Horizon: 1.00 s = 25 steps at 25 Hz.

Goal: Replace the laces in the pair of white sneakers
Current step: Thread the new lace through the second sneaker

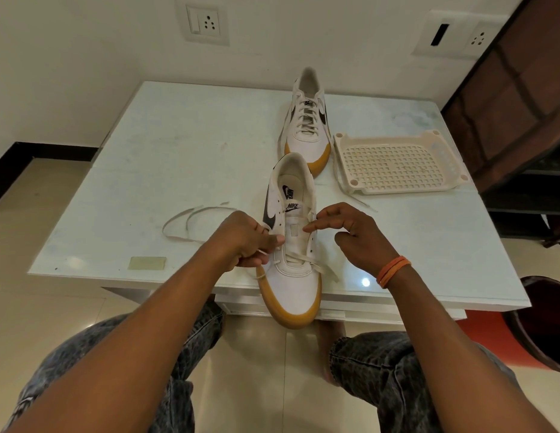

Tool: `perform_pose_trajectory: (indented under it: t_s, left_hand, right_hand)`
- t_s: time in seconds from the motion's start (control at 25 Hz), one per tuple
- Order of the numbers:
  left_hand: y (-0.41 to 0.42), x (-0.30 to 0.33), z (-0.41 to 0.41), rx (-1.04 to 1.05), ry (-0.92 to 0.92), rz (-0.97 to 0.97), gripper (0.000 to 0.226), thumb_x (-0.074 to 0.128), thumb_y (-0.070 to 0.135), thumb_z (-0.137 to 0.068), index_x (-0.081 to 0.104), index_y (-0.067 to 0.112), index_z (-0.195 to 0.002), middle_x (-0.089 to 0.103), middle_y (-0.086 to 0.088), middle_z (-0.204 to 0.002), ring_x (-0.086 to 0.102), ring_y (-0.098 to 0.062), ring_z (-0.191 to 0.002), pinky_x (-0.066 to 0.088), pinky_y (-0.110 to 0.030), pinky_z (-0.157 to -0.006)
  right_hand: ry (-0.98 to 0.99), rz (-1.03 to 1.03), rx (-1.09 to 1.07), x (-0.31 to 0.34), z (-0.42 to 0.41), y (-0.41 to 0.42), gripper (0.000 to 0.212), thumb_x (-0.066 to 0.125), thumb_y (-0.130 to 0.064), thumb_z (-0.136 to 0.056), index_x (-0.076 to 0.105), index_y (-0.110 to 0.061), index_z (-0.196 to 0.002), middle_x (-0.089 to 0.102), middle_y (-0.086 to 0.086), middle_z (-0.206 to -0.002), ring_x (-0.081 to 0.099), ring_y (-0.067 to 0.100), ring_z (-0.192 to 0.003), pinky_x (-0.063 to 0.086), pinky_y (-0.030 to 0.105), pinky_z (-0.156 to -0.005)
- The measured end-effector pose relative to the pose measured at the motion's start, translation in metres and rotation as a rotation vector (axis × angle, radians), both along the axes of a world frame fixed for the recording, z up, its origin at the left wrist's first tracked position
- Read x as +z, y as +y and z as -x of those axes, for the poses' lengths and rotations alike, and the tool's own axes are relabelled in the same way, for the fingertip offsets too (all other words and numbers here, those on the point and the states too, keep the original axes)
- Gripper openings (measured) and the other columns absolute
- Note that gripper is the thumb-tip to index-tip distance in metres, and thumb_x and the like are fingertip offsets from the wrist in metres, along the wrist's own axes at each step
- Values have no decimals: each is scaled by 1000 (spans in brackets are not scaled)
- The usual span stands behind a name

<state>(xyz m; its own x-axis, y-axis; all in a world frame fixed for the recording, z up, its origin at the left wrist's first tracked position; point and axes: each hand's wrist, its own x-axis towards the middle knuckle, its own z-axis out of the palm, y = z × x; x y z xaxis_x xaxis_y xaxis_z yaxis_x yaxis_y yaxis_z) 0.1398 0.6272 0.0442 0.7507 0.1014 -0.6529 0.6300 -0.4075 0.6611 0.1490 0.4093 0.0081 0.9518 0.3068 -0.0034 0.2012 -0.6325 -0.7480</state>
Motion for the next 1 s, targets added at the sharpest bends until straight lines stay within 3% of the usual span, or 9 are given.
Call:
perform_pose_trajectory:
  t_s: [0.12,0.2,0.28,0.36,0.4,0.48,0.6,0.76,1.0]
  left_hand:
    - [7,1,-3,11,-63,-16,26,77,23,-81,66,2,-92,71,-11,-79,65,-14,-53,51,-21,-43]
    - [21,8,-10,130,-226,-31,22,76,20,-83,65,1,-86,71,-16,-83,65,-16,-53,56,-27,-48]
    - [38,16,-19,282,-447,-124,23,74,21,-85,66,0,-80,70,-19,-81,64,-17,-51,60,-35,-58]
    - [48,19,-21,320,-532,-179,26,72,24,-87,67,-1,-81,71,-19,-80,66,-21,-55,61,-38,-61]
    - [48,17,-20,268,-471,-189,29,72,28,-87,67,0,-83,71,-19,-81,68,-23,-57,61,-37,-59]
    - [40,11,-13,62,-173,-222,44,73,43,-83,63,0,-89,71,-15,-81,71,-26,-60,59,-32,-52]
    - [21,8,-4,-217,171,-216,57,66,56,-81,66,0,-93,74,-11,-82,70,-19,-59,51,-21,-44]
    - [3,3,1,-197,140,-82,35,70,34,-87,69,-1,-93,73,-9,-78,65,-12,-54,45,-16,-39]
    - [-2,2,2,-35,67,48,20,73,14,-85,65,2,-98,70,-14,-85,64,-18,-59,56,-25,-48]
  right_hand:
    - [-4,8,0,-1,1,1,78,38,20,-68,71,-46,-94,58,-12,-106,52,5,-111,44,28,-99]
    - [-10,14,0,-1,1,1,81,38,19,-67,69,-52,-91,57,-16,-105,52,4,-111,45,38,-100]
    - [-14,8,-1,-1,1,1,80,38,20,-68,69,-50,-91,57,-15,-105,53,6,-111,46,39,-99]
    - [-15,1,2,0,1,1,77,39,20,-69,70,-46,-92,58,-11,-105,53,7,-110,46,34,-98]
    - [-11,-6,2,0,1,2,75,39,20,-69,71,-44,-92,58,-9,-106,53,7,-110,46,29,-97]
    - [1,-17,-4,2,2,2,72,39,20,-69,73,-39,-93,59,-7,-106,53,7,-109,42,15,-94]
    - [8,-14,-2,3,1,1,68,40,20,-70,75,-34,-95,59,-6,-106,53,4,-107,35,2,-88]
    - [4,-3,-9,1,1,1,68,41,19,-71,75,-34,-95,59,-8,-106,52,1,-106,35,1,-87]
    - [-10,-8,-10,1,2,2,69,41,19,-70,73,-38,-93,59,-10,-105,53,3,-106,41,12,-91]
